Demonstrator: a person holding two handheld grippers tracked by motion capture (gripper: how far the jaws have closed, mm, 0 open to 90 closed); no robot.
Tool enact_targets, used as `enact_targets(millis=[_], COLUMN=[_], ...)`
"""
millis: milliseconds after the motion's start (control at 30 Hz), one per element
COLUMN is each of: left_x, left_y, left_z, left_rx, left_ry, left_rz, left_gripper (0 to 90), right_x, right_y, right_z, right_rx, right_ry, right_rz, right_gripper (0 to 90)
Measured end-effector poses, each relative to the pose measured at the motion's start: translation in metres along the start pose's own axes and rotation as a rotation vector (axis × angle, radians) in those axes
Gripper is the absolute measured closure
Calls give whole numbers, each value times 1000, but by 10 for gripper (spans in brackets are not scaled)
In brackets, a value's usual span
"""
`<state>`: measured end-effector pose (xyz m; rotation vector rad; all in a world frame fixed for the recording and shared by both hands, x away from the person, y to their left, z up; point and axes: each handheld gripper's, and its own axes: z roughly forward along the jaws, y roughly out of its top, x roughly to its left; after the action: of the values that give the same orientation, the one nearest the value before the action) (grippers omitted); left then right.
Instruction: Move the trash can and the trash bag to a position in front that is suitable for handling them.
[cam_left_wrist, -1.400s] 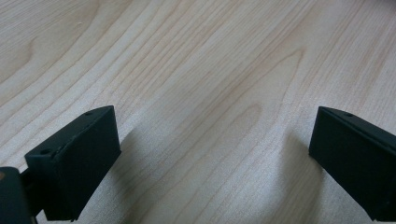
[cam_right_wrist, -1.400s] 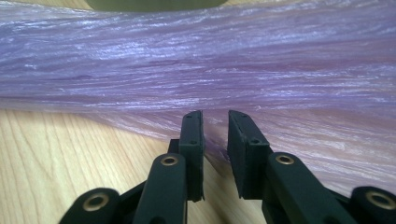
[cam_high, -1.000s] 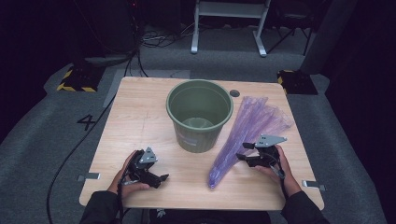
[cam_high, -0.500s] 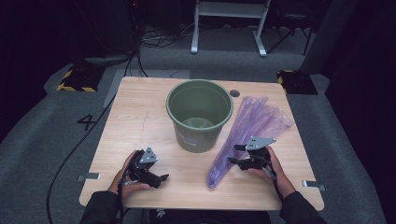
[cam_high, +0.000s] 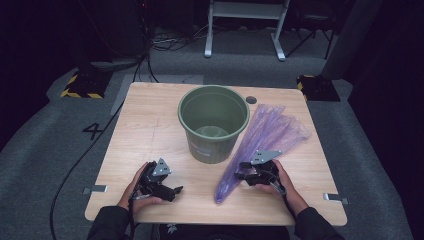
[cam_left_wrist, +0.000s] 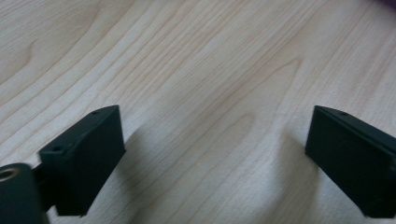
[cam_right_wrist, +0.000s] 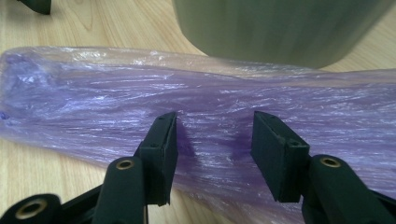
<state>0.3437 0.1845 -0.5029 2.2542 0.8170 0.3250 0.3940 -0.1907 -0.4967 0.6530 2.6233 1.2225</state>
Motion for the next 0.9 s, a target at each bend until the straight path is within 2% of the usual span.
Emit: enact_targets(millis=[33,67,167,200,333,400,500,633,667,800,900], left_x=[-1,-4,-8,-10,-22,-29,-43,-53,-57,-61,-64], left_y=[1,3,6,8,20,26,37,44,48,53,56], left_z=[0,-1,-2,-3,-11,-14,-10,-2,3,12,22], left_rx=[1,-3,-19,-25,-88,-124,-135,-131,-124,-109,-70], left_ry=[-1,3,10,5,2,-24,-42,-59,-58,-49,-39], left_rz=[3,7,8,7,-7,-2,16,41,59,74,104], left_gripper=[111,186,147,173,161,161,161,163,164,173,210], right_x=[1,3,5,6,10,10,10,11,12,11,10], right_y=[1,2,4,5,10,10,12,12,13,12,12], right_z=[2,6,8,10,18,19,21,23,23,23,21], right_rx=[1,5,7,2,6,4,0,-4,-3,-6,-12], right_ry=[2,-2,-10,-11,-24,-24,-36,-39,-35,-22,-19], right_rz=[-1,2,7,13,21,26,39,46,42,51,60], right_gripper=[510,512,512,511,468,458,454,450,430,385,352])
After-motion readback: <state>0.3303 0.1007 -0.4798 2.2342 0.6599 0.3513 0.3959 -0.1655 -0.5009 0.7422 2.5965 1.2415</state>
